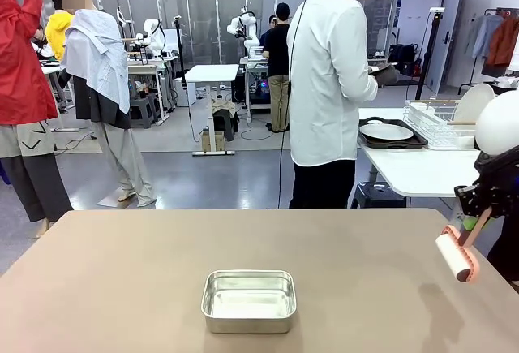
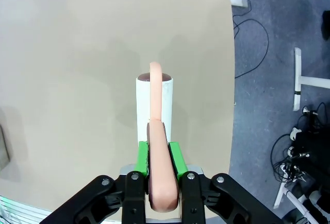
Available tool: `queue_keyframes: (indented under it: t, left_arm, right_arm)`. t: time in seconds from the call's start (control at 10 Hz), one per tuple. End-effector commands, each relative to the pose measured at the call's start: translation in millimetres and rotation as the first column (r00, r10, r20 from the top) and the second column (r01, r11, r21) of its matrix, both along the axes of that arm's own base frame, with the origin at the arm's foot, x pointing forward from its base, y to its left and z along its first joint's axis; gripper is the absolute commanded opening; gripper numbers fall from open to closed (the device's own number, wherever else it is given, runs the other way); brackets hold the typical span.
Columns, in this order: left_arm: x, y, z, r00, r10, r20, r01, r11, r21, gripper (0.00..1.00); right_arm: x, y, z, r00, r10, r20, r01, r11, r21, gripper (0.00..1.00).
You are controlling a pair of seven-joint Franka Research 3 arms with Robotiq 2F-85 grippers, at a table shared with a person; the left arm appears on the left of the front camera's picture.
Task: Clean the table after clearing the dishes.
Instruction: Place the Lint Roller back on top of the Airtight Container.
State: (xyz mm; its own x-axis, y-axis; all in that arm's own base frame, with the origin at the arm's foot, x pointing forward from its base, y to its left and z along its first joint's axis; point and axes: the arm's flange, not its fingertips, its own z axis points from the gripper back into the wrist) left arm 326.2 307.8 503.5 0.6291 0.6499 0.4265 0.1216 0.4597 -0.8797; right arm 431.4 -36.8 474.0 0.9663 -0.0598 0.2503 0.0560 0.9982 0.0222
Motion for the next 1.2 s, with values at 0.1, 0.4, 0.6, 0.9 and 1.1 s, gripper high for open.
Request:
queue_keyframes:
  t: [0.1,0.4,0.6,0.9,1.1]
  left_arm:
    - [-1.2,3.1,4.7,1.0,-0.008,0.007,0.009,1.0,-0.003,1.0]
    - [-1.2,3.1,4.7,1.0,-0.008,0.007,0.009,1.0,-0.003,1.0]
    - [-1.2,3.1,4.7,1.0,-0.008,0.007,0.009,1.0,-0.003,1.0]
    - [-1.2,3.1,4.7,1.0,-0.008,0.007,0.009,1.0,-0.003,1.0]
    - [-1.2,3.1,4.7,1.0,-0.008,0.007,0.009,1.0,-0.003,1.0]
  right_arm:
    - [2.6,0.5,4.1,1.0,0.0,0.009,0.0,1.0,-0.004,0.21]
    - [2.6,0.5,4.1,1.0,0.0,0.009,0.0,1.0,-0.004,0.21]
    - [2.6,0.5,4.1,1.0,0.0,0.009,0.0,1.0,-0.004,0.21]
    - [3.6,54.6,56.2,0.939,0.331,0.087,-0.31,0.93,-0.198,0.21]
    - [-10.1,130.8,109.0,0.795,0.593,0.128,-0.531,0.782,-0.327,0.21]
